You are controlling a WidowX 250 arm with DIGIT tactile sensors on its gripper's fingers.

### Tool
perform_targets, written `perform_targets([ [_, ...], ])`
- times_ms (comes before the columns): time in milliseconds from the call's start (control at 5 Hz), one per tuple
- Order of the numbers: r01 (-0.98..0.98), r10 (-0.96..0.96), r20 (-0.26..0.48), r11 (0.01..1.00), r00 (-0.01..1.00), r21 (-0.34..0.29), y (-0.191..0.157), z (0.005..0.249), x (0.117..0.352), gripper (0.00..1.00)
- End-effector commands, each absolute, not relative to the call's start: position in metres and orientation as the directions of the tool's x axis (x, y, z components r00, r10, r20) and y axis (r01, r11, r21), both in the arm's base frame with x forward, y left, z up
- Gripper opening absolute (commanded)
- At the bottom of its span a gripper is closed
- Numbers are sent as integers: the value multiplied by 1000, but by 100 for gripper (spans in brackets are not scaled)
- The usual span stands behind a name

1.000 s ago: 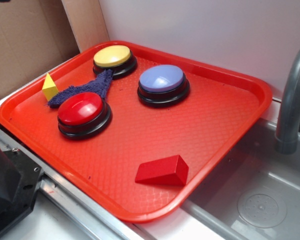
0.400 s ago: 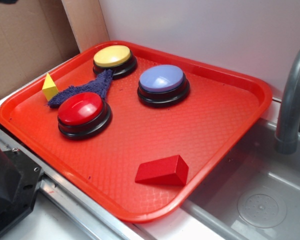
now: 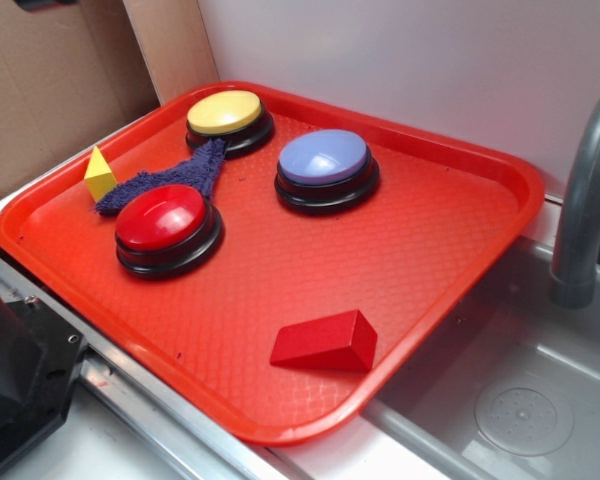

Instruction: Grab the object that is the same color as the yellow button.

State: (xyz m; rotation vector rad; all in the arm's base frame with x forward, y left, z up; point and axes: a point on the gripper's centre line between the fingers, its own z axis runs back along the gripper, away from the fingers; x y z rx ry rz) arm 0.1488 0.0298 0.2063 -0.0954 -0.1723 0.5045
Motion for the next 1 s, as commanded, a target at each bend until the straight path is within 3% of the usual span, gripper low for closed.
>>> perform_targets([
  [0, -743, 750, 182, 659, 636, -117, 80, 164, 164, 100],
  [400, -878, 861, 245, 474, 447, -64, 113, 126, 174, 100],
  [800, -915, 888, 251, 402, 385, -17, 145, 78, 181, 100],
])
